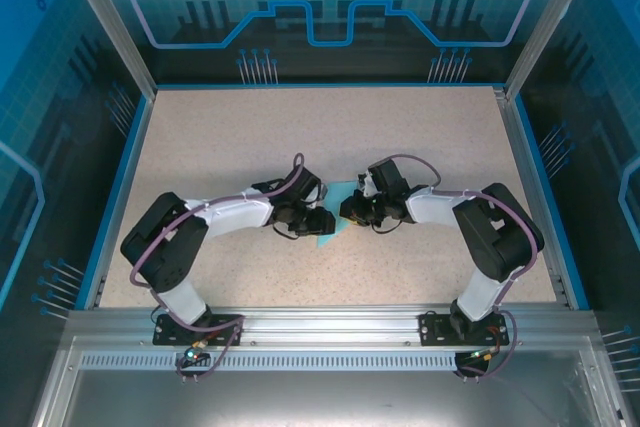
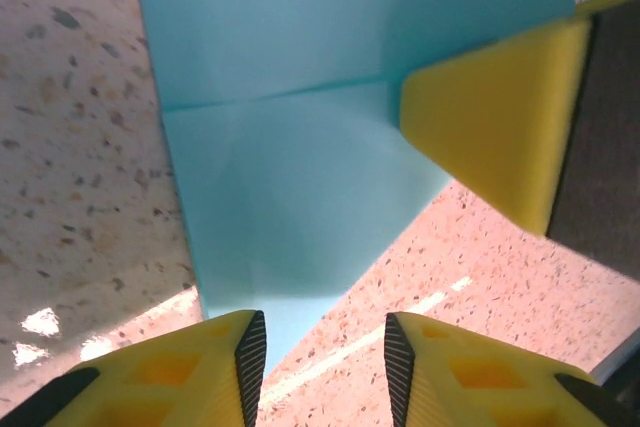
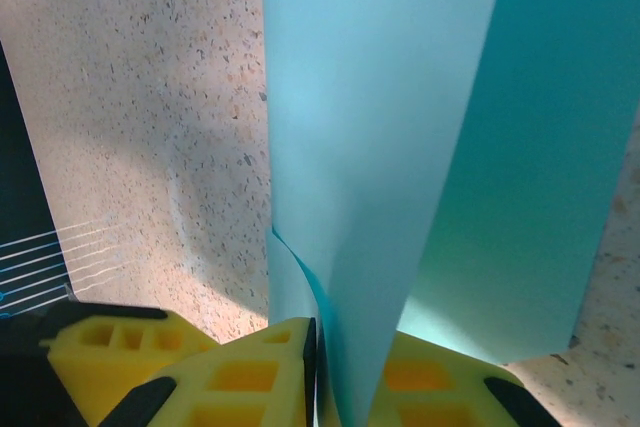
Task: Fold a paper plane with a square sheet of paper (pick it up from the middle)
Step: Fourth fold the wing at the center of the table.
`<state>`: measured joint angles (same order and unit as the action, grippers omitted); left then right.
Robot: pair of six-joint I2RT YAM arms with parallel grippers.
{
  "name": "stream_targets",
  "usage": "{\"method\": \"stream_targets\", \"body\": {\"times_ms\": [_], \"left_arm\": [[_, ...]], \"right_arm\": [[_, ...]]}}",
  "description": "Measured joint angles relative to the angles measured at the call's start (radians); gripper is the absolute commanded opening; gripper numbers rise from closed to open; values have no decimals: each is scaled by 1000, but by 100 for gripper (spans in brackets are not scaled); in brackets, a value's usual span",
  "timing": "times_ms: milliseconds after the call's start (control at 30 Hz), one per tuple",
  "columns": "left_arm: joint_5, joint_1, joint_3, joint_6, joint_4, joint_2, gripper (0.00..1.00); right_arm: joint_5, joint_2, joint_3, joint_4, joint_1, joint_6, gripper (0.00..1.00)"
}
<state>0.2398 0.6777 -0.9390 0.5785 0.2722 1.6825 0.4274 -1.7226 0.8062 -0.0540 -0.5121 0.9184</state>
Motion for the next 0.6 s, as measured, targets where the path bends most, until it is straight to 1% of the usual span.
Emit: {"method": "stream_targets", "body": {"times_ms": [233,367,533,600], "left_arm": [[-204,113,-2,-2,17,-3,43],[-325,177,-5,-2,33,-2,43],[-459,224,-24,-3,46,8,42],[-504,240,-40,-4,53,17,40]], "right_arm": [[0,0,5,2,0,0,17],[0,0,6,2,0,1,17],[1,0,6,2,0,1,17],[1,-1,8,3,0,1,17]]}}
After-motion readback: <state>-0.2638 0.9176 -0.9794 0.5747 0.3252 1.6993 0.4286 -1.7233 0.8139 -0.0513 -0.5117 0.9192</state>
